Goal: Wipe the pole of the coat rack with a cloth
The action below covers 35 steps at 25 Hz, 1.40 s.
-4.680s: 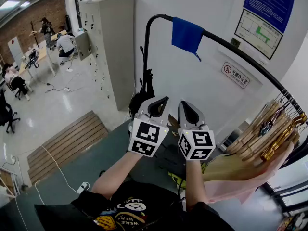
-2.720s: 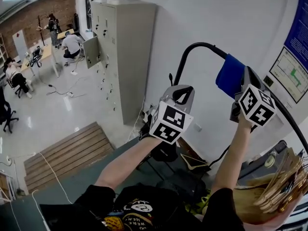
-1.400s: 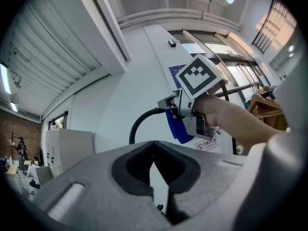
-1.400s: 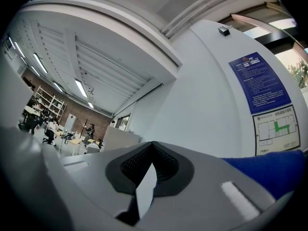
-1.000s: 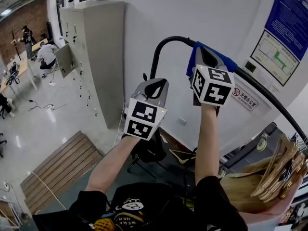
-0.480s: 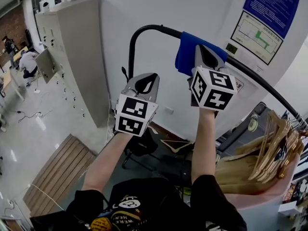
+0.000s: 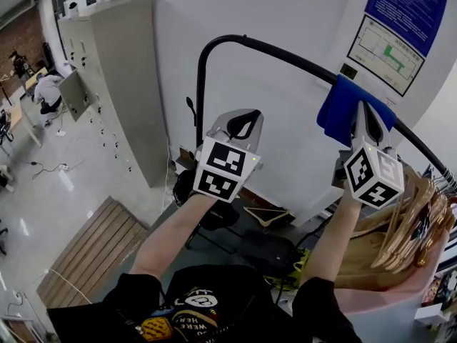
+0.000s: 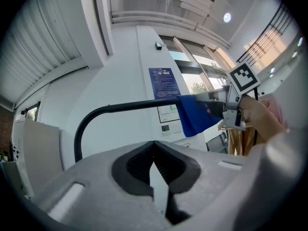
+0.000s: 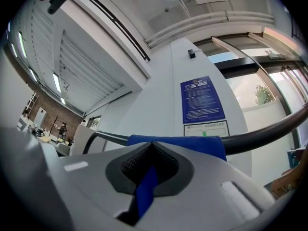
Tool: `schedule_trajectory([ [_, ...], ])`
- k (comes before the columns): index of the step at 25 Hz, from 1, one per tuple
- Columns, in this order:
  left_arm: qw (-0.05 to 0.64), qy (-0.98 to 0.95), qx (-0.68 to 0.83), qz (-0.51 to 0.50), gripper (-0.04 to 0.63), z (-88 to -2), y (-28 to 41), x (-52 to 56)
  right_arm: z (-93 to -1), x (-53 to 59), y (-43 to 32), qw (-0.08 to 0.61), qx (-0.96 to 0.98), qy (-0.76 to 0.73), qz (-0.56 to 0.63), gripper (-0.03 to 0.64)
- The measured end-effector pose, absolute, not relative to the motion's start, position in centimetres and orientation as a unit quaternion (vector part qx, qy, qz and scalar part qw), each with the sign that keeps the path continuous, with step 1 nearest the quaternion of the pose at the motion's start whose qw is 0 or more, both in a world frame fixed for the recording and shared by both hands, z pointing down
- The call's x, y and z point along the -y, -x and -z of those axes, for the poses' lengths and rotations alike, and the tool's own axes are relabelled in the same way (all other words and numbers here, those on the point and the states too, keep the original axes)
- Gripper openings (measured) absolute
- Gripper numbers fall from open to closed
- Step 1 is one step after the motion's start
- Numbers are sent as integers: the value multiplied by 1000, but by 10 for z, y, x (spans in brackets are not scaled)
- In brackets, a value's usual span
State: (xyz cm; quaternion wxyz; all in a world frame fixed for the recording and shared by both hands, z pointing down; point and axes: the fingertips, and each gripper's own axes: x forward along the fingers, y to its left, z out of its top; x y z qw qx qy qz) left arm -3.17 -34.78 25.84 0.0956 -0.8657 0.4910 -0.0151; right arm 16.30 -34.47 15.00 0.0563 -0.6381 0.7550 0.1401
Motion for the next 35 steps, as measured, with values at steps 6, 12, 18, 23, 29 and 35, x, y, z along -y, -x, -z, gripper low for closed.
schedule_trajectory([
  [6, 94, 874, -476, 22, 2, -262, 15, 350, -164, 328, -234, 59, -709, 692, -126, 2],
  [12, 93, 875, -474, 30, 3, -267, 13, 355, -178, 329, -297, 68, -654, 746, -105, 1],
  [18, 96, 876, -472, 29, 3, -269, 22, 357, -173, 325, -271, 77, -665, 732, -127, 2],
  [23, 85, 876, -474, 22, 2, -270, 27, 362, -170, 333, -237, 58, -683, 715, -138, 2],
  [29, 76, 879, -471, 19, 3, -274, 21, 368, -166, 340, -195, 41, -709, 685, -161, 2],
  [35, 73, 873, -482, 15, 3, -274, 33, 371, -155, 357, -126, 42, -755, 631, -174, 2],
])
